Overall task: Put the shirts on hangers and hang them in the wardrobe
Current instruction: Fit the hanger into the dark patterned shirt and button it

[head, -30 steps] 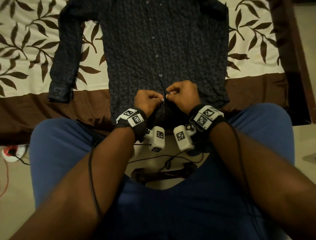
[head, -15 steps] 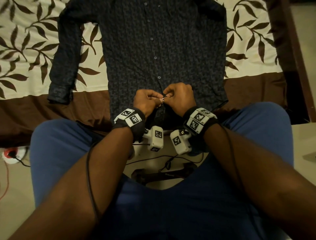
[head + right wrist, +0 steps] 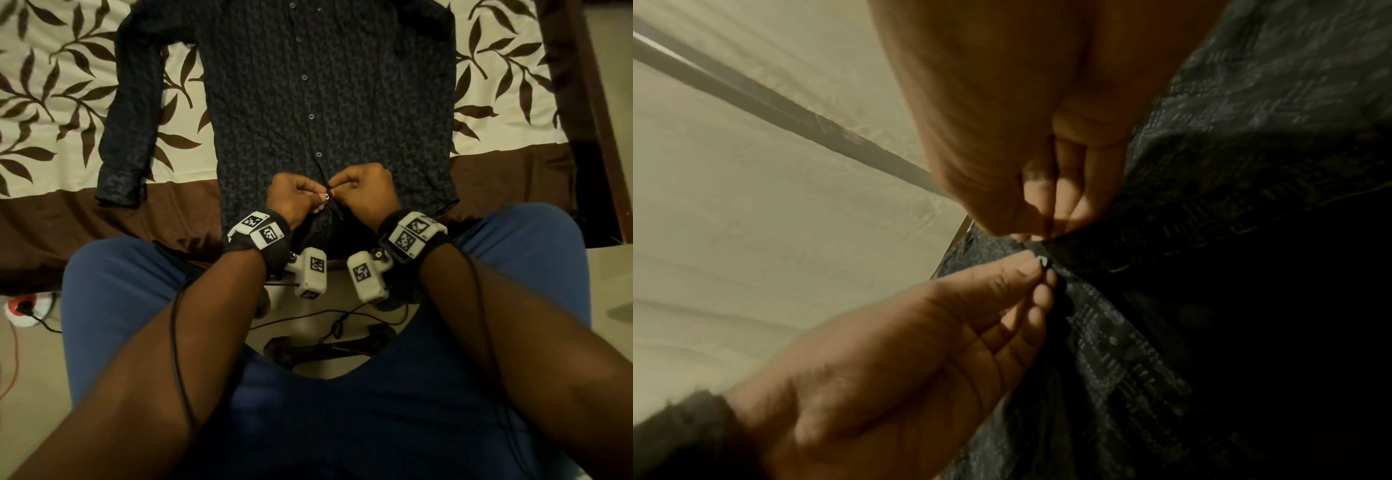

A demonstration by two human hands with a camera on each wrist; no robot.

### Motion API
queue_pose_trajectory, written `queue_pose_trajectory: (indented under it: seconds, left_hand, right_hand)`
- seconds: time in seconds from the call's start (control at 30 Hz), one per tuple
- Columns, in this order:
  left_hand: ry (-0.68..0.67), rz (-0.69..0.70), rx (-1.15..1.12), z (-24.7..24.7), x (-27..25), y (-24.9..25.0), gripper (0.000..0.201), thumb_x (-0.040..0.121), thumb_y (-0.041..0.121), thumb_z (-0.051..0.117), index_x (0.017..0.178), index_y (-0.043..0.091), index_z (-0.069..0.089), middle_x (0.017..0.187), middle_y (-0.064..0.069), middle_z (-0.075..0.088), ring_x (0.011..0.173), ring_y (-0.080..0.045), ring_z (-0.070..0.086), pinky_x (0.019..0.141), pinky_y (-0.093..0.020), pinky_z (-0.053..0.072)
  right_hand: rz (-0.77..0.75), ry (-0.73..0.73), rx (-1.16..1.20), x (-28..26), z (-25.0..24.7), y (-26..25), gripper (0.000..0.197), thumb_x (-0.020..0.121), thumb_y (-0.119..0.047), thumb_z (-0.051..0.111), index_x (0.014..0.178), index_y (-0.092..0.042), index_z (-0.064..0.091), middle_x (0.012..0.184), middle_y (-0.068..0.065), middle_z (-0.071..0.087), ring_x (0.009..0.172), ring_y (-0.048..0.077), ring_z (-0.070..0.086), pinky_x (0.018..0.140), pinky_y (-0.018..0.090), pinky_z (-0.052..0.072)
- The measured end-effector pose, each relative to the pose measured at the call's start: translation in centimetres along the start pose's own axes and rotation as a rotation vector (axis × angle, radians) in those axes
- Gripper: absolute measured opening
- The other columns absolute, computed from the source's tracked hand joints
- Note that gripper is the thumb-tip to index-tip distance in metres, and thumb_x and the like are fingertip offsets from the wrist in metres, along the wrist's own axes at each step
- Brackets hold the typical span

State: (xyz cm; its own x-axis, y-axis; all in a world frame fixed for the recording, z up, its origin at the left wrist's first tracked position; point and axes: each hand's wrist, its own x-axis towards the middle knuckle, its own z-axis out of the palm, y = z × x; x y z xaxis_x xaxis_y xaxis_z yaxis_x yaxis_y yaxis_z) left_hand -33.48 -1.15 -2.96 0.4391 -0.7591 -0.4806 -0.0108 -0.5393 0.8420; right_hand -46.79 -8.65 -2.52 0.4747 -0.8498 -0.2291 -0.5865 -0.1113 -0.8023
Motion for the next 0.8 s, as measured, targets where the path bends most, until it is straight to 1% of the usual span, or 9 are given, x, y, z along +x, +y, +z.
queue_pose_trajectory:
  seconds: [0.1, 0.2, 0.27, 0.33, 0.43, 0.53, 0.6, 0.7, 0.8]
  left_hand:
    - [-0.019, -0.032, -0.039, 0.1, 0.2, 0.0, 0.018, 0.092, -0.005, 0.062, 0.077, 0.002, 0.07, 0.07, -0.013, 0.067, 0.054, -0.01, 0.06, 0.062, -0.022, 0.054]
    - [-0.034, -0.042, -0.066, 0.2, 0.0, 0.3, 0.022, 0.093, 0.007, 0.067, 0.073, 0.001, 0.07, 0.068, -0.015, 0.068, 0.056, -0.015, 0.06, 0.063, -0.025, 0.054]
    - [-0.026, -0.047, -0.053, 0.2, 0.0, 0.4, 0.018, 0.088, 0.011, 0.074, 0.074, 0.001, 0.072, 0.072, -0.019, 0.069, 0.059, -0.018, 0.061, 0.064, -0.027, 0.056]
    - [-0.006, -0.058, -0.047, 0.3, 0.1, 0.5, 0.014, 0.083, 0.006, 0.077, 0.071, 0.005, 0.071, 0.071, -0.019, 0.069, 0.06, -0.02, 0.062, 0.063, -0.029, 0.056]
    - [0.03, -0.087, -0.045, 0.6, 0.2, 0.6, 0.018, 0.082, -0.003, 0.075, 0.069, 0.006, 0.067, 0.066, -0.014, 0.067, 0.056, -0.019, 0.062, 0.059, -0.027, 0.057]
    - [0.062, -0.114, -0.044, 0.9, 0.3, 0.6, 0.02, 0.083, -0.006, 0.072, 0.069, 0.007, 0.064, 0.066, -0.013, 0.066, 0.056, -0.02, 0.062, 0.062, -0.031, 0.057]
    - [0.088, -0.121, -0.037, 1.1, 0.3, 0.5, 0.021, 0.083, -0.005, 0.071, 0.069, 0.008, 0.063, 0.066, -0.011, 0.065, 0.056, -0.02, 0.061, 0.062, -0.032, 0.057]
    - [0.087, -0.113, -0.069, 1.2, 0.3, 0.4, 0.022, 0.084, -0.008, 0.068, 0.069, 0.007, 0.061, 0.064, -0.011, 0.062, 0.051, -0.016, 0.059, 0.055, -0.026, 0.054]
    - [0.088, -0.112, -0.113, 1.3, 0.2, 0.1, 0.023, 0.085, -0.01, 0.066, 0.069, 0.007, 0.06, 0.061, -0.01, 0.06, 0.045, -0.011, 0.057, 0.051, -0.022, 0.053]
  right_hand:
    - [0.045, -0.031, 0.086, 0.2, 0.0, 0.5, 0.014, 0.079, -0.003, 0.072, 0.091, -0.009, 0.077, 0.08, 0.006, 0.075, 0.077, 0.018, 0.073, 0.079, 0.037, 0.061]
    - [0.037, -0.037, 0.115, 0.0, 0.2, 0.7, 0.018, 0.073, 0.0, 0.076, 0.087, -0.01, 0.074, 0.074, 0.006, 0.075, 0.073, 0.019, 0.074, 0.076, 0.042, 0.062]
    - [0.048, -0.034, 0.114, 0.0, 0.5, 0.7, 0.023, 0.068, 0.002, 0.079, 0.086, -0.011, 0.073, 0.072, 0.006, 0.074, 0.071, 0.018, 0.074, 0.073, 0.043, 0.062]
    - [0.059, -0.022, 0.108, 0.0, 0.7, 0.8, 0.029, 0.066, 0.003, 0.081, 0.088, -0.012, 0.071, 0.072, 0.005, 0.074, 0.071, 0.017, 0.073, 0.074, 0.041, 0.062]
    - [0.07, -0.02, 0.151, -0.2, 0.9, 0.8, 0.035, 0.067, 0.005, 0.082, 0.095, -0.011, 0.069, 0.074, 0.005, 0.074, 0.071, 0.015, 0.073, 0.073, 0.038, 0.062]
    - [0.068, -0.026, 0.176, -0.2, 1.0, 0.8, 0.037, 0.068, 0.007, 0.081, 0.098, -0.011, 0.067, 0.073, 0.006, 0.074, 0.07, 0.016, 0.073, 0.072, 0.035, 0.062]
    - [0.072, -0.015, 0.175, -0.3, 1.2, 0.8, 0.036, 0.069, 0.008, 0.08, 0.098, -0.01, 0.068, 0.073, 0.006, 0.073, 0.069, 0.015, 0.072, 0.07, 0.031, 0.061]
    - [0.071, 0.007, 0.17, -0.3, 1.4, 0.9, 0.035, 0.068, 0.007, 0.08, 0.096, -0.01, 0.068, 0.073, 0.005, 0.073, 0.068, 0.014, 0.072, 0.069, 0.029, 0.06]
    - [0.071, 0.007, 0.181, -0.2, 1.6, 1.2, 0.034, 0.068, 0.007, 0.079, 0.096, -0.009, 0.068, 0.074, 0.008, 0.073, 0.07, 0.018, 0.072, 0.071, 0.033, 0.061]
